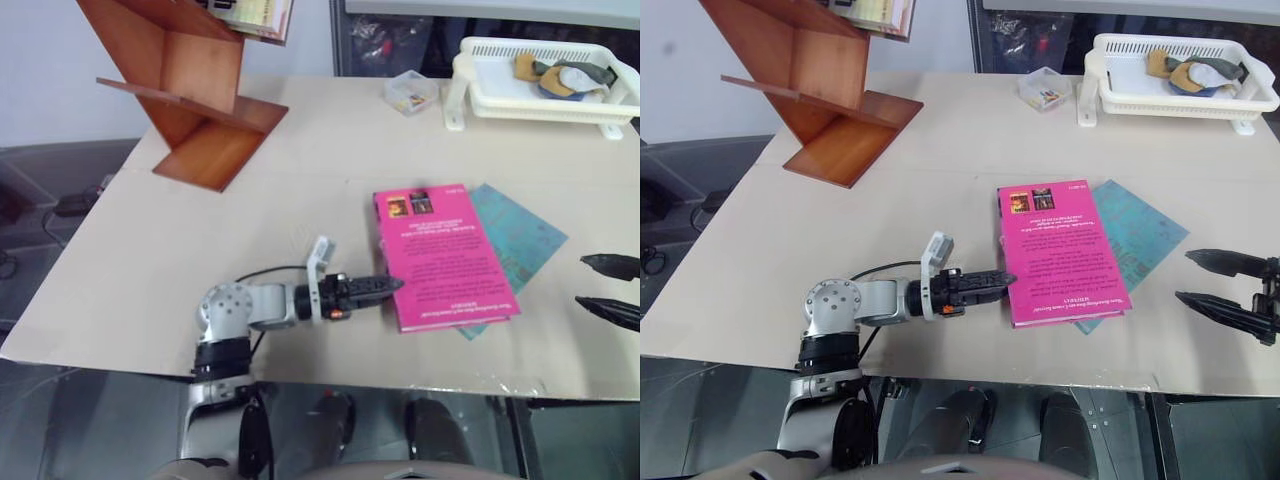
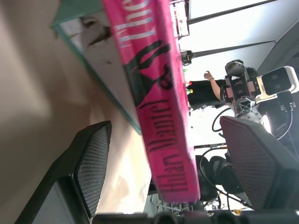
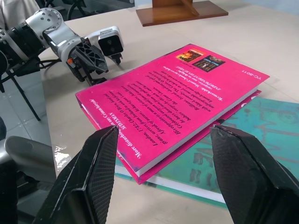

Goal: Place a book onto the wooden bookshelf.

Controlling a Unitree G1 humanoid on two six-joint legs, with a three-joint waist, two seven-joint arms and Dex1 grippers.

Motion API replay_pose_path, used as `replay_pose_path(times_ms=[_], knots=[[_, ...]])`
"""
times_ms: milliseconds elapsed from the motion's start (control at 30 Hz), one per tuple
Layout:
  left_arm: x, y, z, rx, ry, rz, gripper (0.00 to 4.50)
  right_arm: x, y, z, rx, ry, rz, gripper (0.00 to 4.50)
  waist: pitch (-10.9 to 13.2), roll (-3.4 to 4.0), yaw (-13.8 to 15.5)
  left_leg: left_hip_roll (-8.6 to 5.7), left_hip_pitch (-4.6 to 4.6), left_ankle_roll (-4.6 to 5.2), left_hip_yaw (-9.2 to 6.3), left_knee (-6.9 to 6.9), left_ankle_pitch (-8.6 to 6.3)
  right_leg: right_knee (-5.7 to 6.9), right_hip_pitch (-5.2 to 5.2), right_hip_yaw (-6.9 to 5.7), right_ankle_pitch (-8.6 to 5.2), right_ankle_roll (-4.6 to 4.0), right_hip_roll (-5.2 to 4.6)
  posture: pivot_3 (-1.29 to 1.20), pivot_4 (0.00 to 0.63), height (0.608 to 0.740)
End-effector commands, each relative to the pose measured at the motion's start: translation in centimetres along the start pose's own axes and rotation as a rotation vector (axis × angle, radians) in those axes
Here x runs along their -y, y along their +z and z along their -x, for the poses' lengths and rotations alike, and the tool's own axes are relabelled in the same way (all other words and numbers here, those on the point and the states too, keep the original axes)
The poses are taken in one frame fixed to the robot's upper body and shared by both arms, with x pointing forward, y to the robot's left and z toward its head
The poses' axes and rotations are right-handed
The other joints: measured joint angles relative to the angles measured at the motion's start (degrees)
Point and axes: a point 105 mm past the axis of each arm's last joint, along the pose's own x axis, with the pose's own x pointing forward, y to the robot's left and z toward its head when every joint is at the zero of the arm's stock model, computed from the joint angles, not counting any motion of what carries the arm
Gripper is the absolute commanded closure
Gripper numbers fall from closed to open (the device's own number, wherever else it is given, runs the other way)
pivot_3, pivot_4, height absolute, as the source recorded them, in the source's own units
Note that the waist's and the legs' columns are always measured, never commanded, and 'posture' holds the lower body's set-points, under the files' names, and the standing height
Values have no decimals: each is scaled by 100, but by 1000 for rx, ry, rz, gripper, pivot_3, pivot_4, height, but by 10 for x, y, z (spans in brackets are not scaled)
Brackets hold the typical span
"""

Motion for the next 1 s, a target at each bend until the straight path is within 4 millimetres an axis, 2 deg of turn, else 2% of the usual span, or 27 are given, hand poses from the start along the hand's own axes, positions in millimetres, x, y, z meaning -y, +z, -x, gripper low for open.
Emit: replay_pose_path(times_ms=[33,300,367,467,700,900,1000], knots=[[2,16,9,67,-24,-11,417,-3,12,-1,35,34,20,1323,0,0,-2,0,0,0,0,0,0,0,0,0,0,0,0,0,150,740],[-5,47,18,158,-7,-6,417,-4,13,-13,55,93,4,1323,0,-1,-3,0,0,0,-1,0,0,0,0,0,0,1,0,0,150,740],[-2,53,13,170,-33,-16,417,-3,13,-14,52,99,4,1323,0,-2,0,0,-2,0,-1,1,0,0,-1,-1,0,1,-1,0,150,740],[-11,68,3,208,-9,27,417,-1,13,-16,43,109,8,1323,0,-4,19,-1,-2,0,-3,3,0,-1,0,-5,1,1,-2,0,150,740],[-30,86,-13,220,44,59,417,1,15,-17,44,109,20,1323,-1,-5,-2,-2,-4,1,-3,7,0,-1,0,-5,1,2,-1,0,150,740],[-24,102,-23,260,-19,119,417,-4,12,-12,35,79,22,1323,-2,-6,1,-4,-4,1,-3,10,0,3,1,-5,3,5,-1,0,150,740],[-25,99,-31,232,-24,137,417,-7,12,-8,28,58,26,1323,-2,-7,1,-5,-5,1,-6,11,-1,3,0,-7,3,6,0,0,150,740]])
